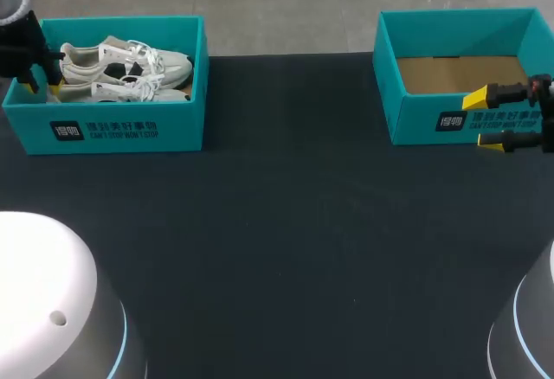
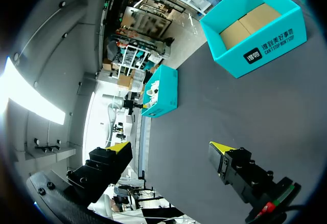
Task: Take the shoe out of the shoebox, open the shoe tongue, remove and reinsert the insole, then place the shoe into the shoebox
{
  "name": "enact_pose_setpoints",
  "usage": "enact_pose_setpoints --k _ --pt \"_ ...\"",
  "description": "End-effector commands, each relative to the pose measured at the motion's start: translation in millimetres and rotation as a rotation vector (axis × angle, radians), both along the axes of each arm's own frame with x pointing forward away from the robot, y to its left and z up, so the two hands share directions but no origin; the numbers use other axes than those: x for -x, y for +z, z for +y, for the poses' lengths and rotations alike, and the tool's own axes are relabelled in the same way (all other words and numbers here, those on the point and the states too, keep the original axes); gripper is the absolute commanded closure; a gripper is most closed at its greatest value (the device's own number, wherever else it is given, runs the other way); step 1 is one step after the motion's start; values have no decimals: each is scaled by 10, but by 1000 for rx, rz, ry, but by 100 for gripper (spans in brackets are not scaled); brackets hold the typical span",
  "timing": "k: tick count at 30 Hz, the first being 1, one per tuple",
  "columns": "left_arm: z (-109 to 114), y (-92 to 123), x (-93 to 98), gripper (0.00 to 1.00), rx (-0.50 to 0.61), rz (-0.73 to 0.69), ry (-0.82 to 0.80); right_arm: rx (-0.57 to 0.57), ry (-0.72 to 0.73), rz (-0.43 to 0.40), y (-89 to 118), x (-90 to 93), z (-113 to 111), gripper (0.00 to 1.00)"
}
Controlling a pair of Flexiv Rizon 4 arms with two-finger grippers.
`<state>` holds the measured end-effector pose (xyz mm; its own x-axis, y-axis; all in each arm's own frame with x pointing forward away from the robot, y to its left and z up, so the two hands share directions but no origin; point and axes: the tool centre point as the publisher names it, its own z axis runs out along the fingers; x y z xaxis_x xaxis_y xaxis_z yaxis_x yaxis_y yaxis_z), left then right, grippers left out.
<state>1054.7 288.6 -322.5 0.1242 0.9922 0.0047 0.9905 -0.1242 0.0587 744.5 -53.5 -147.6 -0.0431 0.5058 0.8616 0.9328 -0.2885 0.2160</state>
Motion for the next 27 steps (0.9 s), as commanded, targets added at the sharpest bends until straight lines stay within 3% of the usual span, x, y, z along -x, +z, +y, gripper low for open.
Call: enact_pose_setpoints --k 1,11,18,27 --pt "41 -104 -94 51 -6 12 -4 4 -2 2 1 8 3 0" --pt "92 -364 -155 51 -14 48 -50 4 -2 2 1 8 3 0" --pt "75 -356 -169 52 6 37 -42 4 -2 2 1 8 3 0" --pt "2 -548 -175 52 2 44 -65 4 -2 2 1 8 3 0"
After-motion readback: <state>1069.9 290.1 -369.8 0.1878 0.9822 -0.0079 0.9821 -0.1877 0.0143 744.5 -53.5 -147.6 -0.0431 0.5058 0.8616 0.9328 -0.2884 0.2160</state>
